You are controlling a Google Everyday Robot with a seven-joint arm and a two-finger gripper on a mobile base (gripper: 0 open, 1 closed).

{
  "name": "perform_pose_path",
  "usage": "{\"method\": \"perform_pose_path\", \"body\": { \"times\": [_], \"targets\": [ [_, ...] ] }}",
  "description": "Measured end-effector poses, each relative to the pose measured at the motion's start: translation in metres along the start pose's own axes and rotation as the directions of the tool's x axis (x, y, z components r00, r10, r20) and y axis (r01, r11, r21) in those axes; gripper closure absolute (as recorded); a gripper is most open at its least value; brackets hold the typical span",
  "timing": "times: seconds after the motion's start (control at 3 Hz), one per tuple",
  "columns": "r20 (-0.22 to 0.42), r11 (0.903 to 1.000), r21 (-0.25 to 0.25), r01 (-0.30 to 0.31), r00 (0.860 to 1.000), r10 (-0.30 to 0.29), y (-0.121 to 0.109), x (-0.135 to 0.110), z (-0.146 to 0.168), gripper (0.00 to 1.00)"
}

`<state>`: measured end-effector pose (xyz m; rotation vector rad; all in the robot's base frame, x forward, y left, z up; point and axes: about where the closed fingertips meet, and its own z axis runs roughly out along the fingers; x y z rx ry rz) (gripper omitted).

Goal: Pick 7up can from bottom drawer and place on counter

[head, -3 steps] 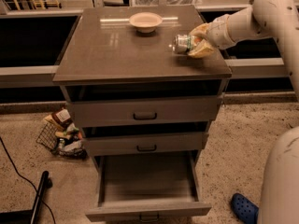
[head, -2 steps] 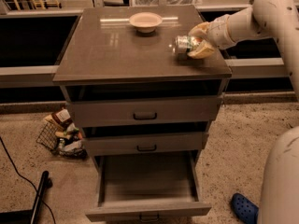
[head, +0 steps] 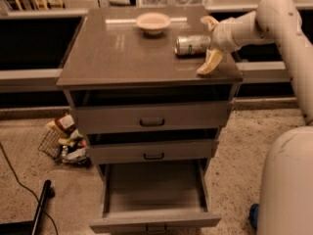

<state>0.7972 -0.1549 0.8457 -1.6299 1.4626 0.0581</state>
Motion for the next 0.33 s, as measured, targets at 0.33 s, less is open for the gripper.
{"method": "perform_pose_path", "body": {
  "times": [0.33],
  "targets": [
    [0.000,1.0000,0.000,0.000,1.000,0.000,-0.0035,-0.0040,-0.0043,0.00]
  ]
}}
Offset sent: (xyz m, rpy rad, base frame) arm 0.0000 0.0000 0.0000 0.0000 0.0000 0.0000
